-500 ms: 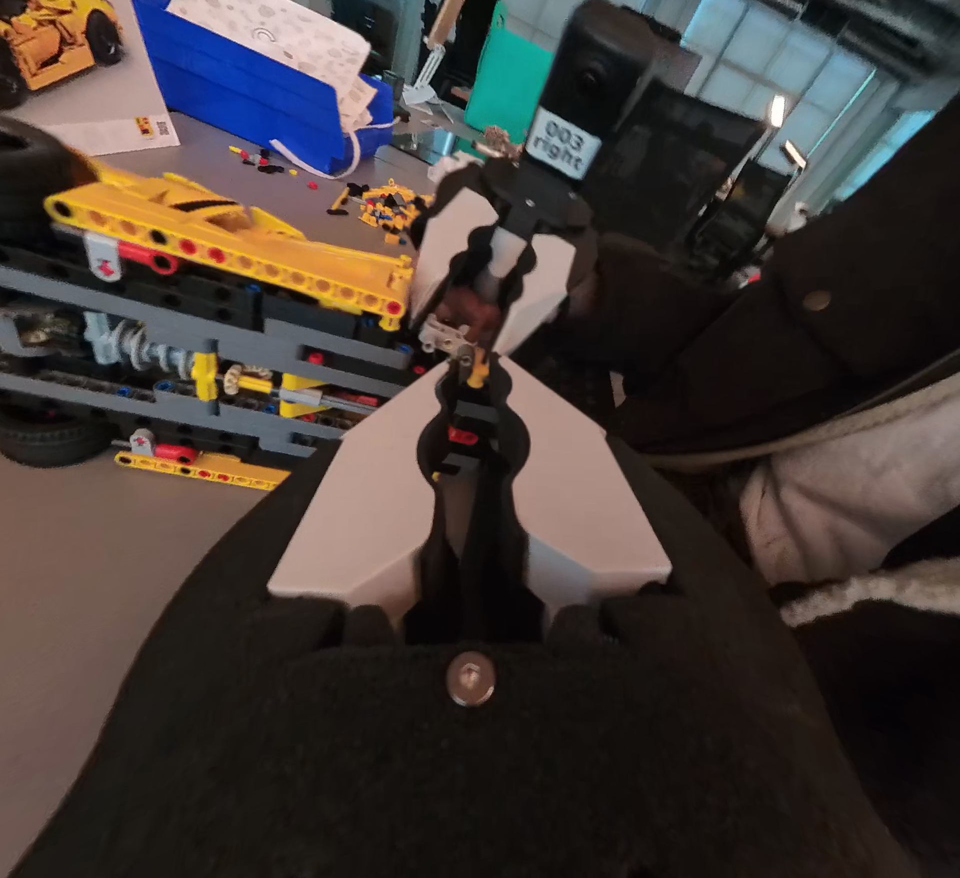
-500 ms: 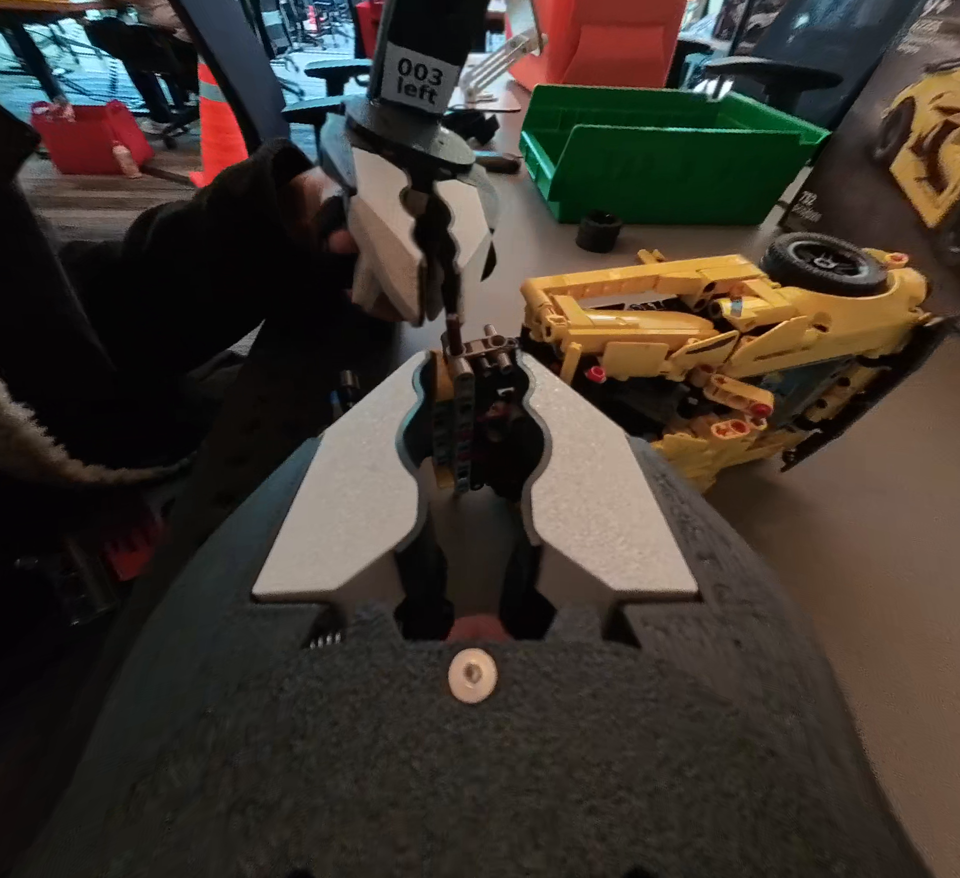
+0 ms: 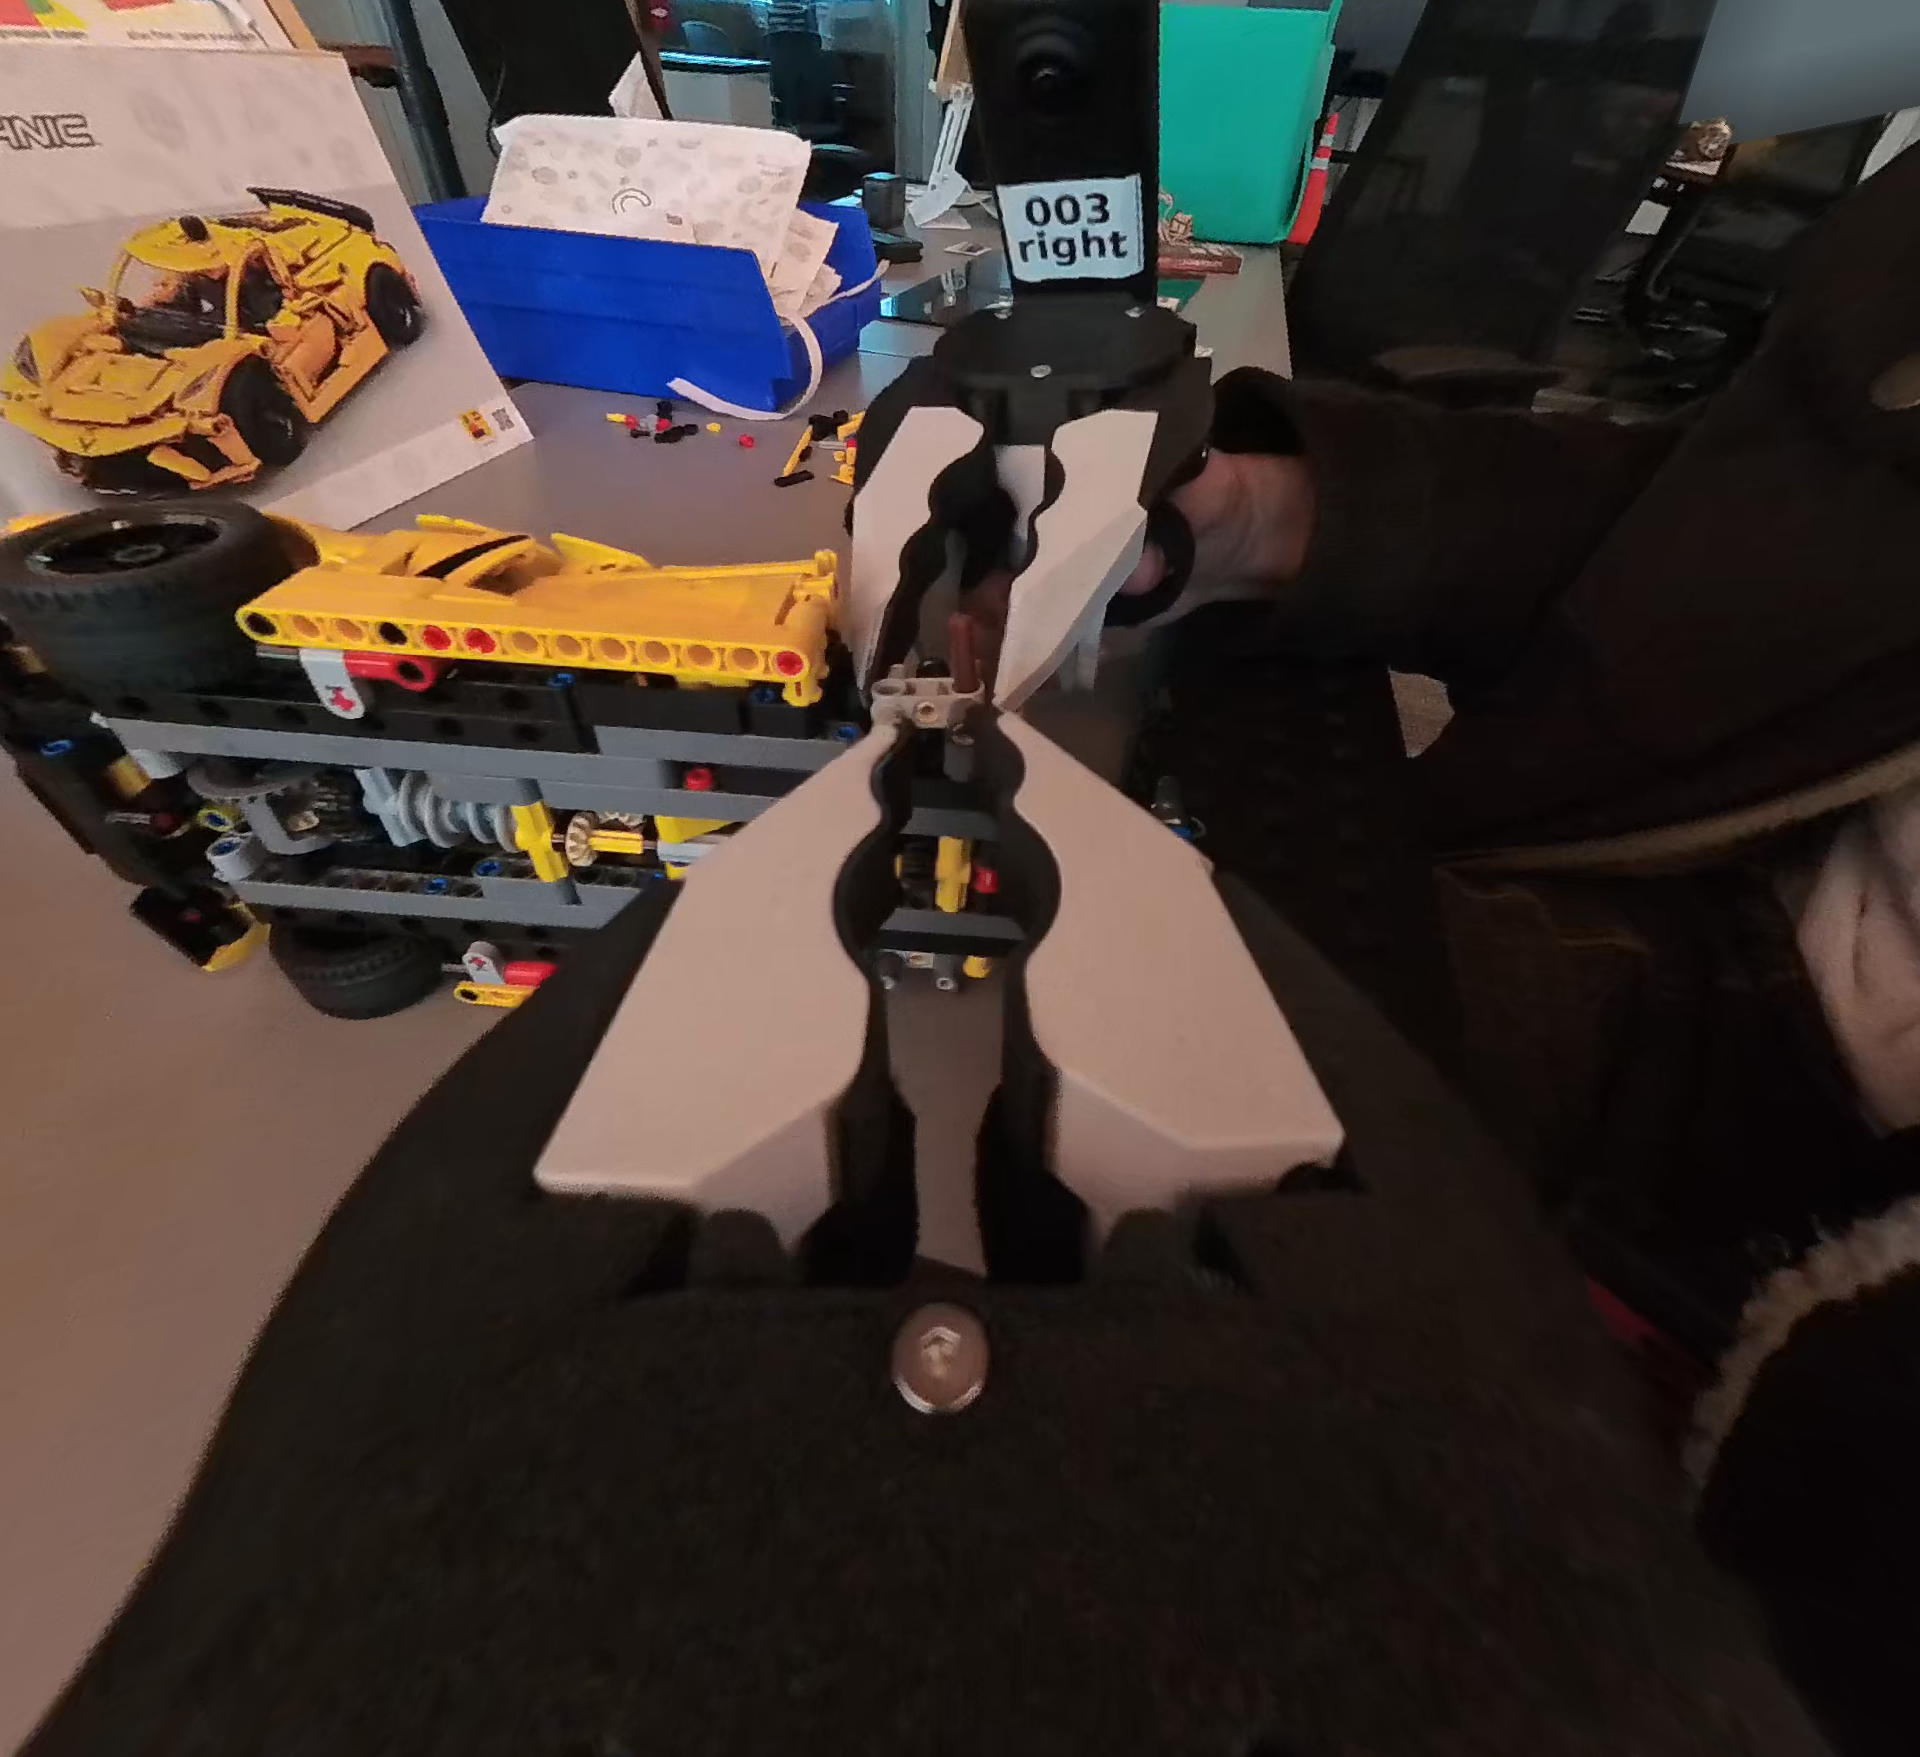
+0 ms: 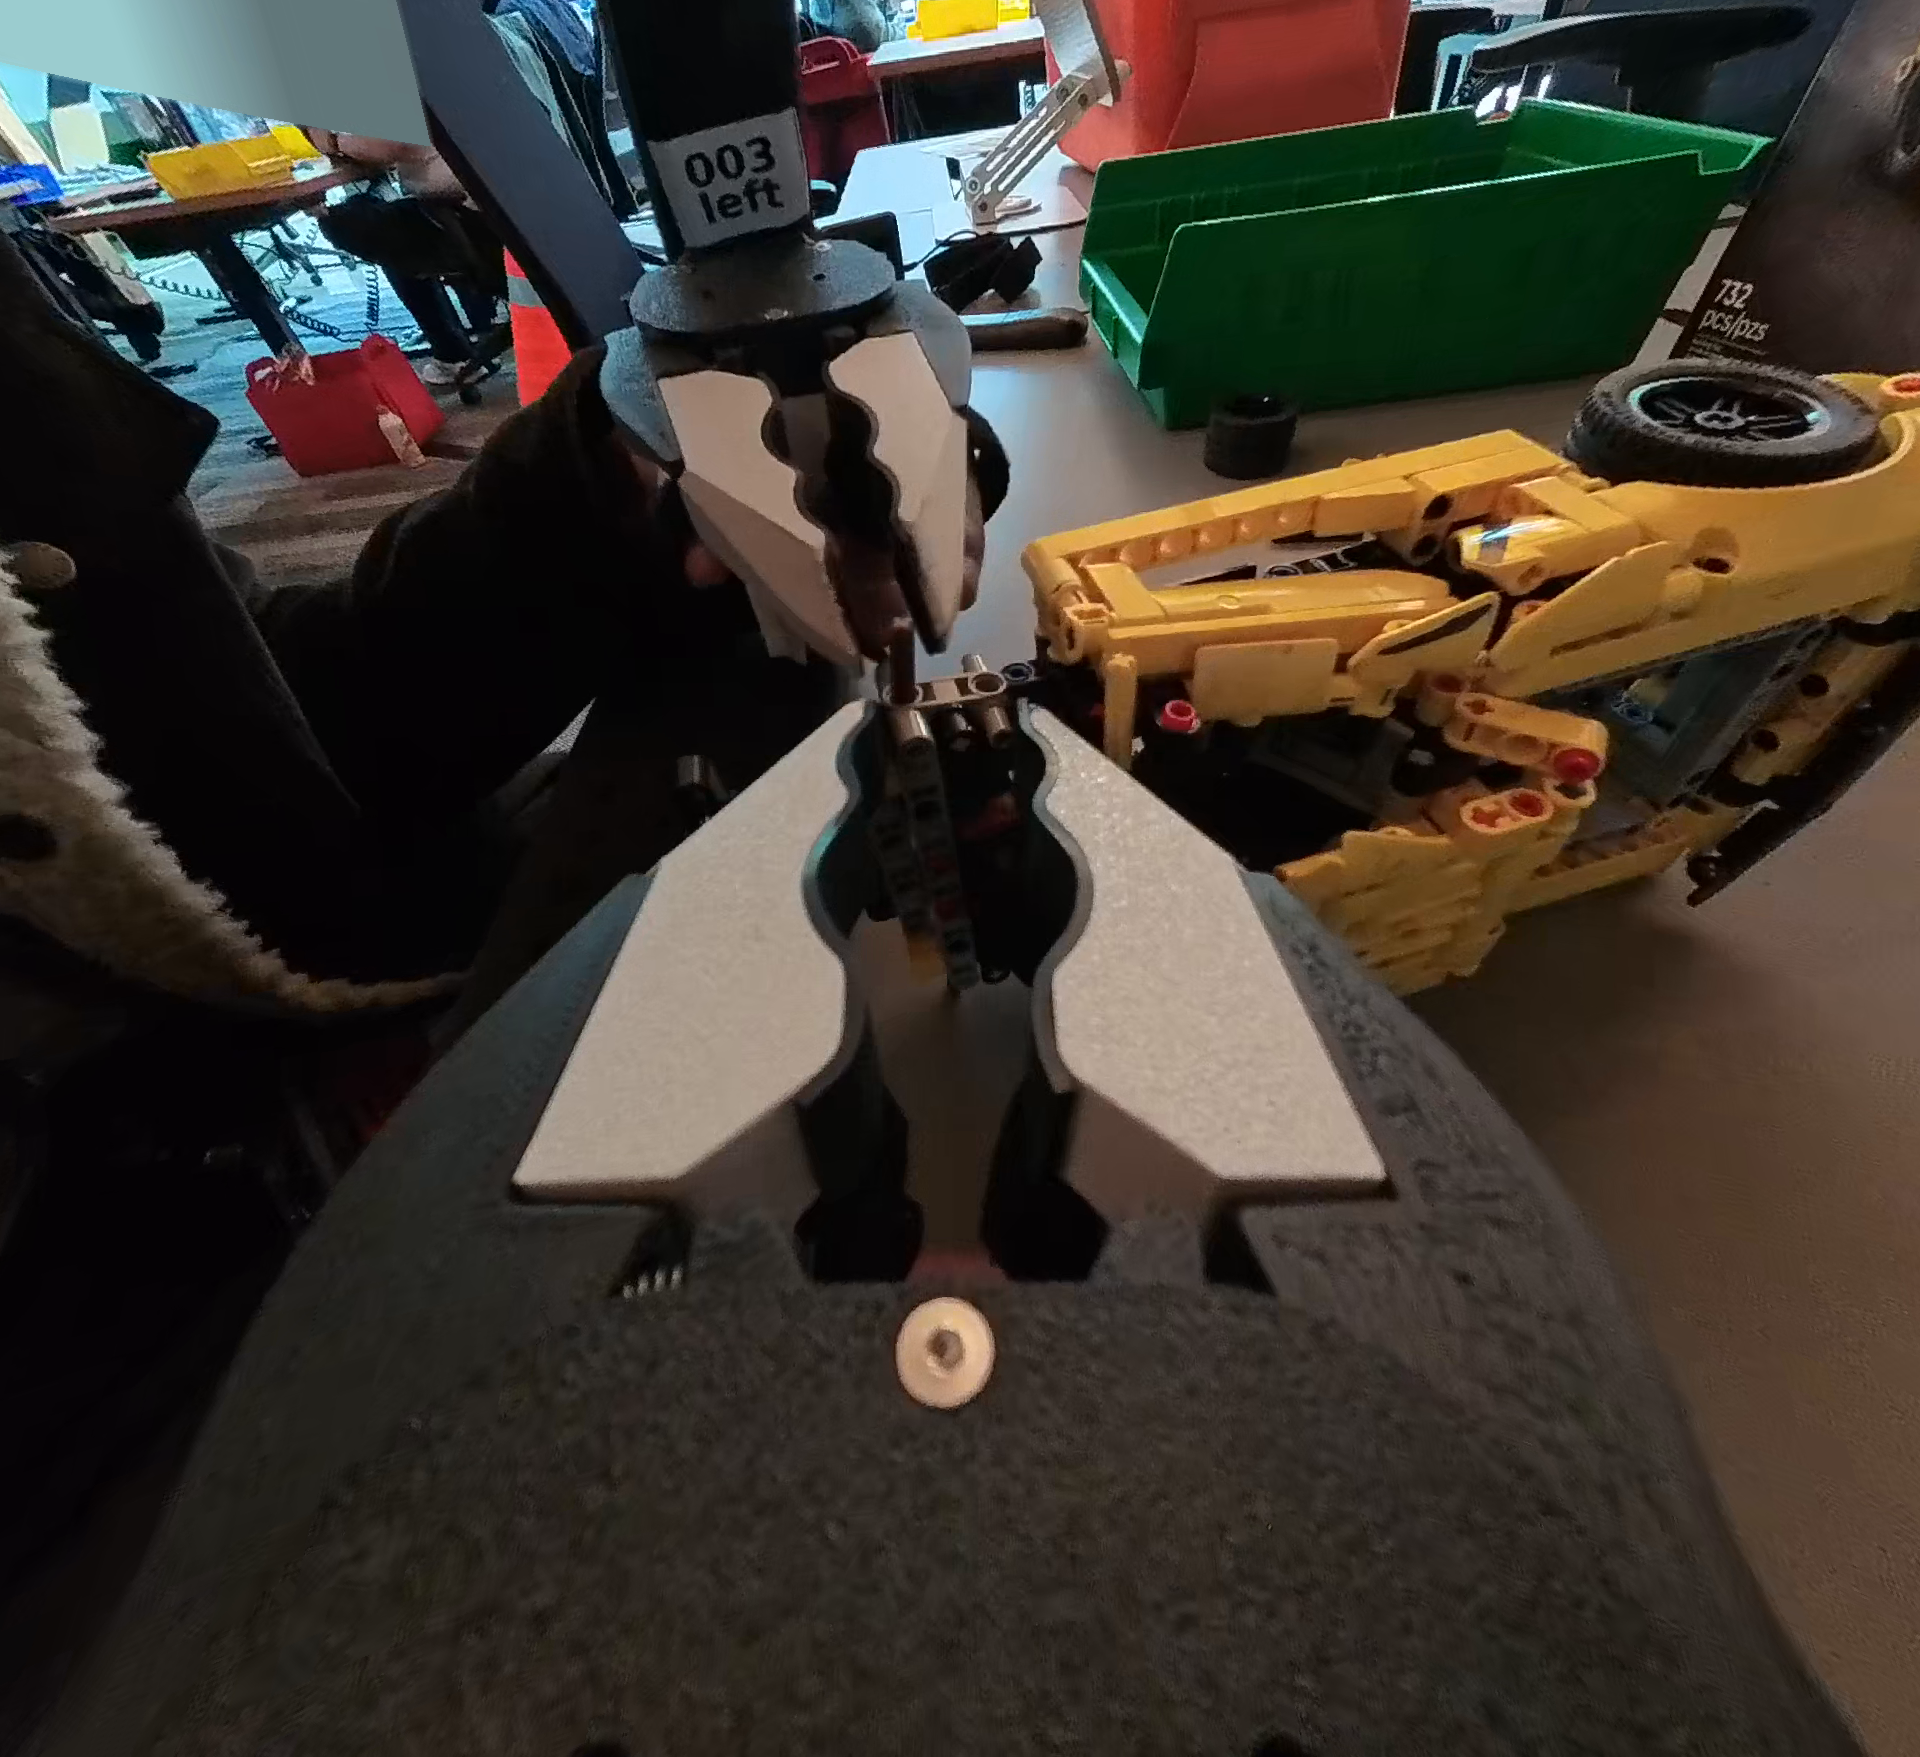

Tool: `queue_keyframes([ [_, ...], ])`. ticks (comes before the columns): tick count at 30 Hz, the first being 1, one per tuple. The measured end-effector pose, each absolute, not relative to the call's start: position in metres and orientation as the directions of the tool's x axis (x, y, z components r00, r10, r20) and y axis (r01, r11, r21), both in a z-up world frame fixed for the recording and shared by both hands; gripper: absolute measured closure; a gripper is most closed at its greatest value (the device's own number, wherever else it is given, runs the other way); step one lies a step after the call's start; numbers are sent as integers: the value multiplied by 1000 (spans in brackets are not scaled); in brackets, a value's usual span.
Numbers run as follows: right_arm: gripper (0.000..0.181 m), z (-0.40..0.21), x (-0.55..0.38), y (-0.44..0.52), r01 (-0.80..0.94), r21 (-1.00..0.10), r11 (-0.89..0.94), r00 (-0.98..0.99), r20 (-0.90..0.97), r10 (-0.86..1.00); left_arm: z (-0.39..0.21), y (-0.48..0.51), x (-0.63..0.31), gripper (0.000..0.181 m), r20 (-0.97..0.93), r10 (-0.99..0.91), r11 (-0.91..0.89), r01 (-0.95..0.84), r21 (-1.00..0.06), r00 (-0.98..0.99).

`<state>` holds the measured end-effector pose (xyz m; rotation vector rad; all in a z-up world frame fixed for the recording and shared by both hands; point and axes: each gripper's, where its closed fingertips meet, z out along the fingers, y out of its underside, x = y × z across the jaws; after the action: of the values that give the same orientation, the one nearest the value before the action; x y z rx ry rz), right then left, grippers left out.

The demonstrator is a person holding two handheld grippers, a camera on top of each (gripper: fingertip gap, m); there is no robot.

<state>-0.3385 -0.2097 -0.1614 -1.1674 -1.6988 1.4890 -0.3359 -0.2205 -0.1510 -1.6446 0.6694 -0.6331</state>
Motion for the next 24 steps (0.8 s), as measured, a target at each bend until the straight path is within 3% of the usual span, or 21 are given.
queue_keyframes([
  [24, 159, -162, -332, -214, 234, -972, 11, -486, -107, 867, -156, -223, -325, 174, -6, -756, -125, -153, -980, 654],
])
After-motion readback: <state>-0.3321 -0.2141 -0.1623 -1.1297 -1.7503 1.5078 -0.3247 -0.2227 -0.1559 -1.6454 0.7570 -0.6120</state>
